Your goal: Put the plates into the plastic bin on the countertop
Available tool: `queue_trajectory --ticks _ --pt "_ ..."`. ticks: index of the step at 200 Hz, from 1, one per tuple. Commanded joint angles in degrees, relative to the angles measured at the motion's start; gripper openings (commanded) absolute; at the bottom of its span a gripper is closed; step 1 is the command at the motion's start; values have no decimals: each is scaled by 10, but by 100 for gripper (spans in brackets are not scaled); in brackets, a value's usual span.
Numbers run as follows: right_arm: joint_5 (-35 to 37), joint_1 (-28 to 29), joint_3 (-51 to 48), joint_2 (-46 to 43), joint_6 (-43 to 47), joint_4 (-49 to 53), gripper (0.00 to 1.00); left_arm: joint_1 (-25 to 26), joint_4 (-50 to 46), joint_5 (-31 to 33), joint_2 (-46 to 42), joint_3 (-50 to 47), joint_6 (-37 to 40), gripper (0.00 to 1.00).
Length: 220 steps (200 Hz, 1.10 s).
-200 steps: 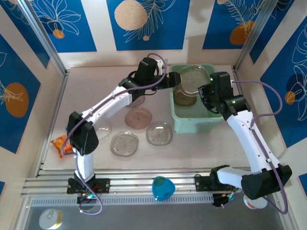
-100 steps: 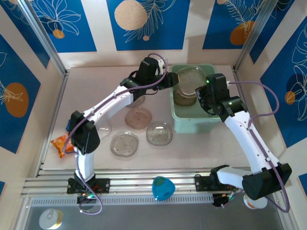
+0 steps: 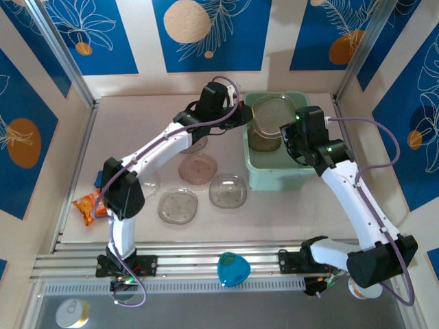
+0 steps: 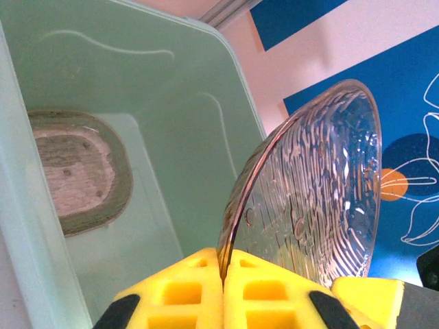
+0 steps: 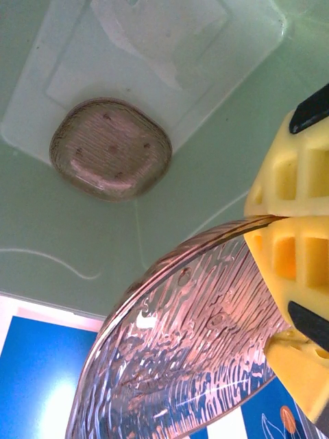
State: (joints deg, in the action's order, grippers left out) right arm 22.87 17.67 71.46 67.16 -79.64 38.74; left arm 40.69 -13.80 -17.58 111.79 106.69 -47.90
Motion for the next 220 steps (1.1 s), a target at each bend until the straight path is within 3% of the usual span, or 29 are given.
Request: queue_trajectory --ticks 1,45,82,101,158,171,181,192,197,220 --pt "4 5 -7 -14 -12 -15 1 9 31 -13 1 17 4 0" --pt "-13 5 -14 -24 -48 7 32 21 62 33 -33 -20 13 0" --pt "-15 12 -25 -28 -75 8 38 36 58 84 -54 -37 40 0" --pt "-15 15 -26 -26 -85 5 35 41 39 111 -61 -33 58 0" --pt "-8 20 -25 -14 -108 19 0 47 22 132 -67 -33 73 0" --pt "-6 20 -25 -14 -111 17 0 47 20 128 -66 -32 74 0" --pt "1 20 -24 -13 -114 16 0 46 21 122 -66 -30 73 17" --pt "12 18 -21 -12 -114 12 0 44 20 116 -67 -27 67 54" --pt "15 16 -19 -12 -113 10 0 43 17 115 -67 -23 68 65" --pt "25 -7 -7 -4 -104 -1 0 33 -4 120 -74 -8 85 85"
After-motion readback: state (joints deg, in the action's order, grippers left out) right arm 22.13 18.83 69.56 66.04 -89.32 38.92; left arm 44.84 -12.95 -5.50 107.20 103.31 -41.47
